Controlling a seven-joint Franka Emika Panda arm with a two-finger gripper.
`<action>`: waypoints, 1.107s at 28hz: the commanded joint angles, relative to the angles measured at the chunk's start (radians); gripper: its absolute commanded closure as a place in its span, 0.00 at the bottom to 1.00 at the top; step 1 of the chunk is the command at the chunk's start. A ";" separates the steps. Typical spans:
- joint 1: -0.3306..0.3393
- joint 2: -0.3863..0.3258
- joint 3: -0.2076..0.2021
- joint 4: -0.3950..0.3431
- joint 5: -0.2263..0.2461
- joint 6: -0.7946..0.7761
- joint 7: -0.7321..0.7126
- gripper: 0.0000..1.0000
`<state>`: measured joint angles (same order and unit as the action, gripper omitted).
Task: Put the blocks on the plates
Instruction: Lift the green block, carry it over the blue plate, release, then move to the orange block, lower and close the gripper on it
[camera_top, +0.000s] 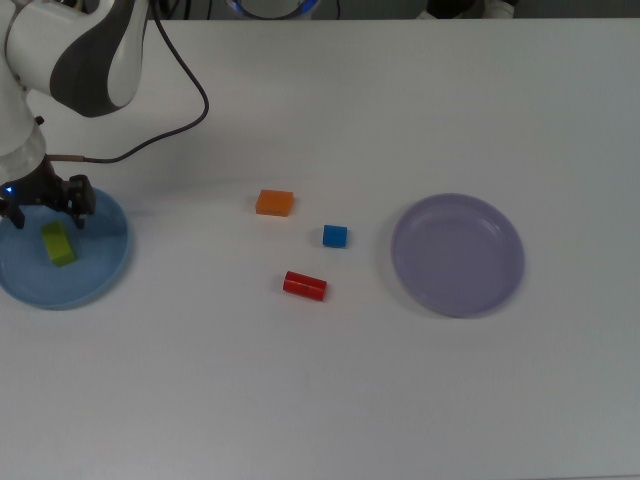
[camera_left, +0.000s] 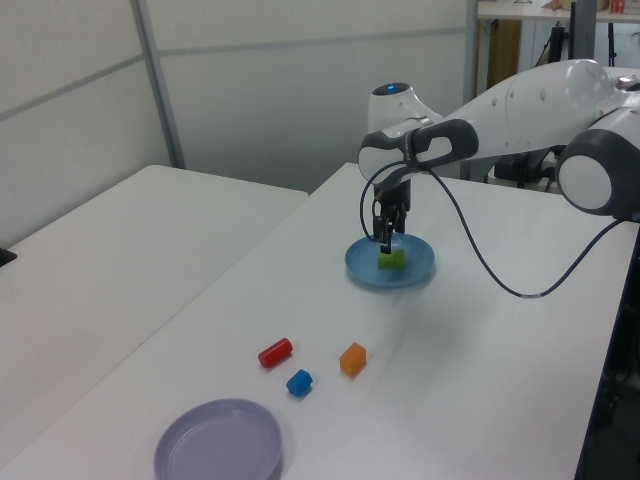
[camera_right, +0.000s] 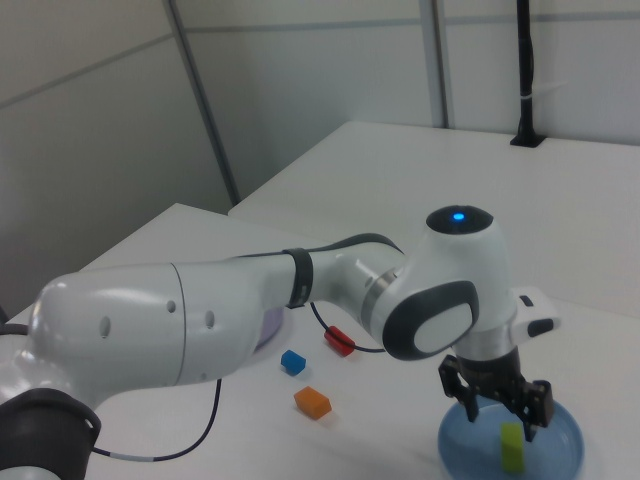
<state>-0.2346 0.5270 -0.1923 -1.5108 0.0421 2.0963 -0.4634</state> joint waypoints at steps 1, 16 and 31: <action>0.047 -0.085 -0.003 -0.014 0.019 -0.136 0.015 0.00; 0.284 -0.240 -0.003 -0.193 0.013 -0.263 0.278 0.00; 0.431 -0.234 -0.003 -0.379 0.007 -0.095 0.443 0.00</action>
<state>0.1599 0.3100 -0.1818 -1.8245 0.0437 1.9311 -0.0442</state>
